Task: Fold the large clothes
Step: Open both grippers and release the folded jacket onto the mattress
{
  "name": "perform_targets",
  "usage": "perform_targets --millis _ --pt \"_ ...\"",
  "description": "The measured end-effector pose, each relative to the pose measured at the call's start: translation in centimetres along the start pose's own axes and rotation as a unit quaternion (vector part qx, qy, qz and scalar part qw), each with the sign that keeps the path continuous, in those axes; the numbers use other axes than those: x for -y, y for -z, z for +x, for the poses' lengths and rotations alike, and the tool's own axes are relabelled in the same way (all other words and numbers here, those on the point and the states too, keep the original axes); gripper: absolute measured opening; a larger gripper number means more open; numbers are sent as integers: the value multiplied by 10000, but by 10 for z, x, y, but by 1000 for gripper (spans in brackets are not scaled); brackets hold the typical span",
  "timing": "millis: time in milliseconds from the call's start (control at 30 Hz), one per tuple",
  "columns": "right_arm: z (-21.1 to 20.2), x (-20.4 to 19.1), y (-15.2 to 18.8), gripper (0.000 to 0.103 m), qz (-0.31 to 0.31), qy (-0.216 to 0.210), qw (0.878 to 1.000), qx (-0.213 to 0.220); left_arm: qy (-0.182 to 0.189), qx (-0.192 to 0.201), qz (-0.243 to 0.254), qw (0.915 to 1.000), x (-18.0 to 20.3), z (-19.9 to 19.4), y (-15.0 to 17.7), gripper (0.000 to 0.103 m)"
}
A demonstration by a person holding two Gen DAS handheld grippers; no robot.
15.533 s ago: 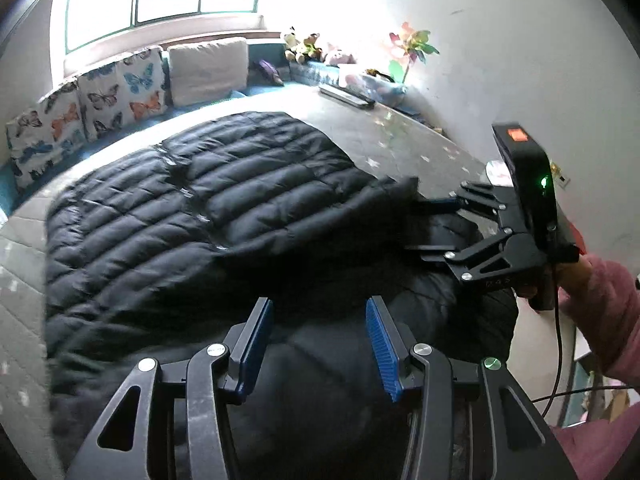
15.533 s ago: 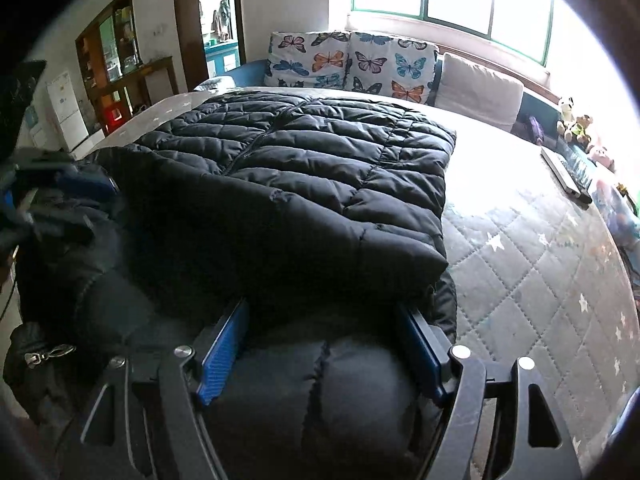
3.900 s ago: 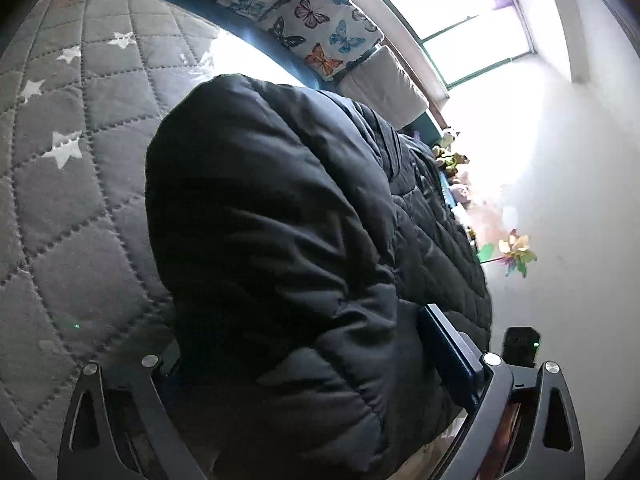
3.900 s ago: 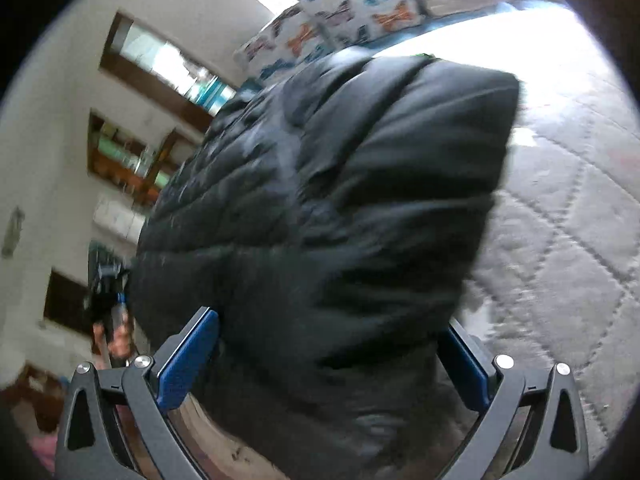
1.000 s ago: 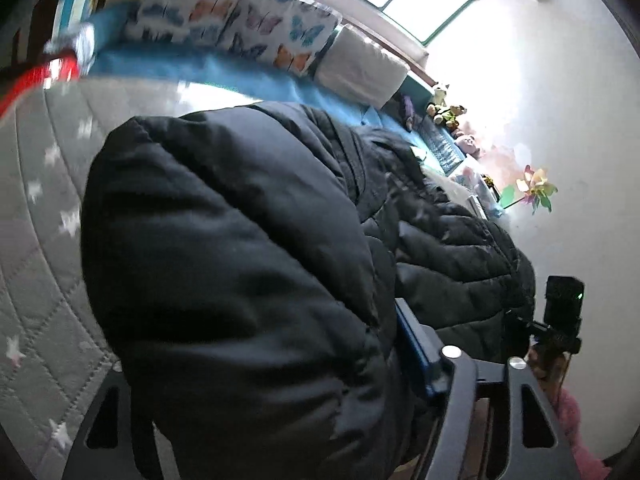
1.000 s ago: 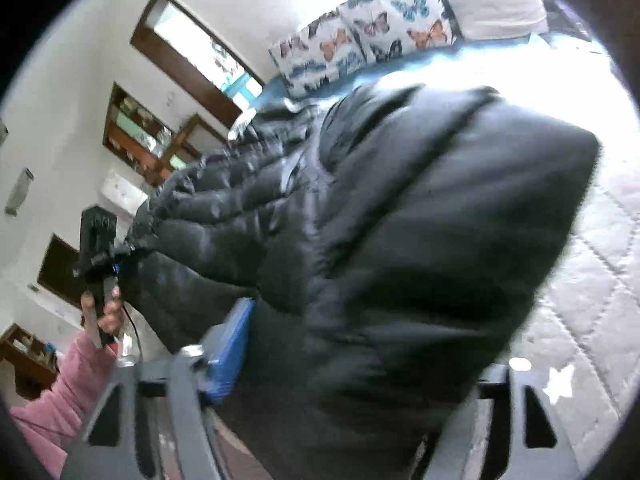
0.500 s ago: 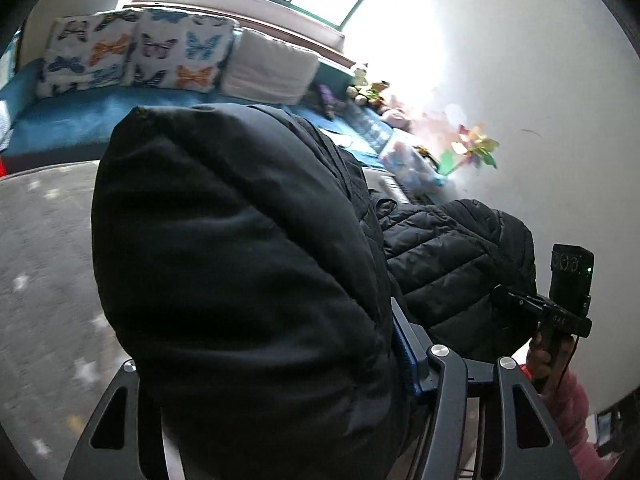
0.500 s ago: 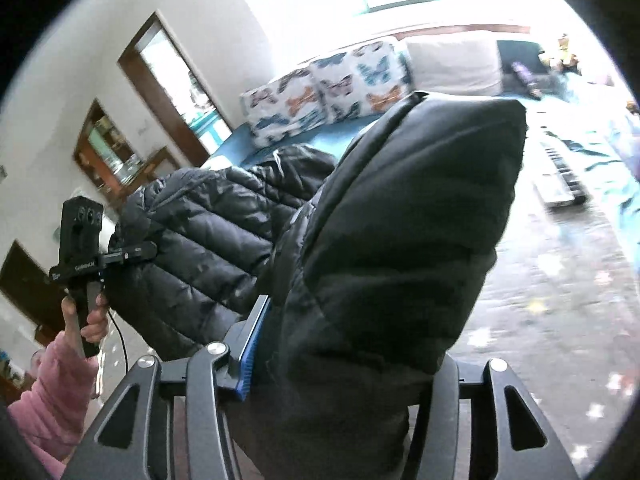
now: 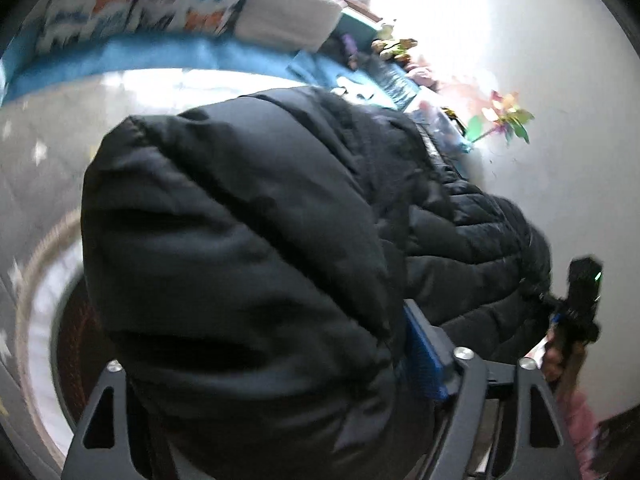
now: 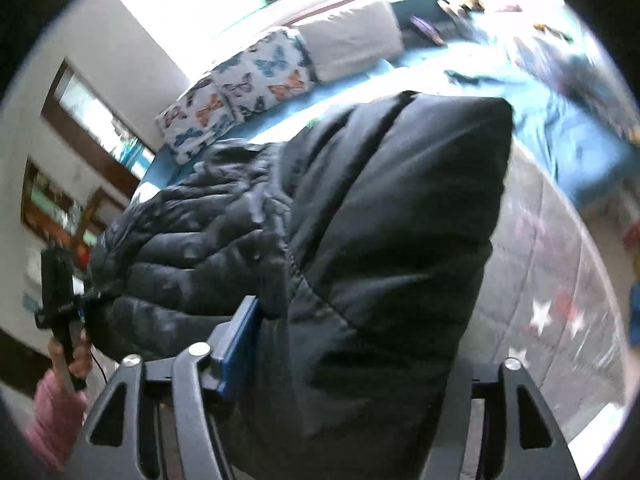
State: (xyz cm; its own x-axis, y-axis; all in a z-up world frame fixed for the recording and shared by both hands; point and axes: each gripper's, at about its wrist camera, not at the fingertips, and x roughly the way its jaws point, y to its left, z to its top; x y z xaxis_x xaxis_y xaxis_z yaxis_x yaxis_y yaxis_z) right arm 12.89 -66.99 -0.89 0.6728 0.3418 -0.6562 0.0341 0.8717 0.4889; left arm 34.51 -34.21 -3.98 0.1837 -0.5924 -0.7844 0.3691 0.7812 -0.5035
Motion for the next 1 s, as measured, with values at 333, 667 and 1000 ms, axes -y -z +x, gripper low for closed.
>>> perform_targets --millis 333,667,1000 --pt "-39 -3 -6 85 -113 829 9965 59 -51 421 -350 9985 -43 -55 -16 91" --pt "-16 -50 -35 86 -650 1443 9865 422 -388 1377 740 9869 15 -128 -19 91" --pt "29 -43 -57 86 -348 1500 9869 485 -606 723 1167 9887 38 -24 -33 89"
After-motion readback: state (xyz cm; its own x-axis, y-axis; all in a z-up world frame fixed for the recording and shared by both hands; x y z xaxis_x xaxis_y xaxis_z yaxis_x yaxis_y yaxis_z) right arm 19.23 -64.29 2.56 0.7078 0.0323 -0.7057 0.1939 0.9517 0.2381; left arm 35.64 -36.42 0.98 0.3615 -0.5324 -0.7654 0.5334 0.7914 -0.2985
